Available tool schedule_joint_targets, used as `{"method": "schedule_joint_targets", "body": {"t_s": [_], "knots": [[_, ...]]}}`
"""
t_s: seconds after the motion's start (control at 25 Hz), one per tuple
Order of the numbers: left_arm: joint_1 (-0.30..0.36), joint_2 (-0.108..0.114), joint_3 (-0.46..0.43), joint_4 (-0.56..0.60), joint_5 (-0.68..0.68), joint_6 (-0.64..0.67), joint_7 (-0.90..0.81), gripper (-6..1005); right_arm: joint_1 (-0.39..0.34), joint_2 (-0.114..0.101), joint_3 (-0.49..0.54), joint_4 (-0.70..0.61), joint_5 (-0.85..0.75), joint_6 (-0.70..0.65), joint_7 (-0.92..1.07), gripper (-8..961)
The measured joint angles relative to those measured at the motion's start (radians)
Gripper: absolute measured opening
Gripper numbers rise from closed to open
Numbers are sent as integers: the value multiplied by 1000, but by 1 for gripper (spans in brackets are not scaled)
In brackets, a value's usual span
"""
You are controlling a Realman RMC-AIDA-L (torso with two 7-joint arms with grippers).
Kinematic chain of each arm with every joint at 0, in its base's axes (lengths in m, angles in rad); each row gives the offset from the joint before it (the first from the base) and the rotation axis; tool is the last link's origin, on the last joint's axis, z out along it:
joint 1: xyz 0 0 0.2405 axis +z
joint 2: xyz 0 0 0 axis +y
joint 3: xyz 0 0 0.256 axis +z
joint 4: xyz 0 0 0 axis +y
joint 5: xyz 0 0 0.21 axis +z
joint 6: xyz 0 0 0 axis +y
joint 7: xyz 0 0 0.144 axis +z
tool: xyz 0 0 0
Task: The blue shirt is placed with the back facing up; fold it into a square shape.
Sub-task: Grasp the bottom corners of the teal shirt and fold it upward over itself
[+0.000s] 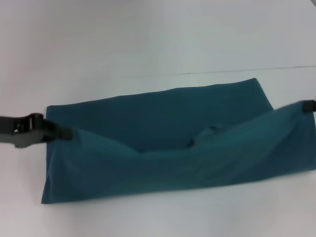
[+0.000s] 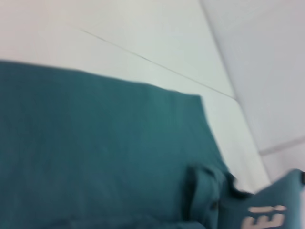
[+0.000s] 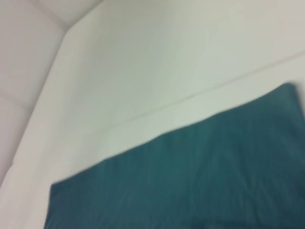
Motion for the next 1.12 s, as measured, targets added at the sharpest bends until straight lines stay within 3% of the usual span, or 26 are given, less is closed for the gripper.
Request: {"method": "schedule_joint_targets", "body": {"t_s": [0.24, 0.52, 0.88, 1.12], "knots": [[-20, -2, 67, -51, 1, -189, -38, 3, 34, 63, -11, 5, 2, 195, -6, 25], [-35, -30, 150, -52, -1, -373, -85, 3, 69, 138, -99, 0, 2, 427, -11, 26], [-59, -40, 154, -79, 2, -509, -125, 2, 132, 183, -198, 14, 3, 663, -3, 26], [-56, -41, 175, -99, 17, -587, -167, 3, 176, 192, -260, 62, -1, 797, 6, 26]]}}
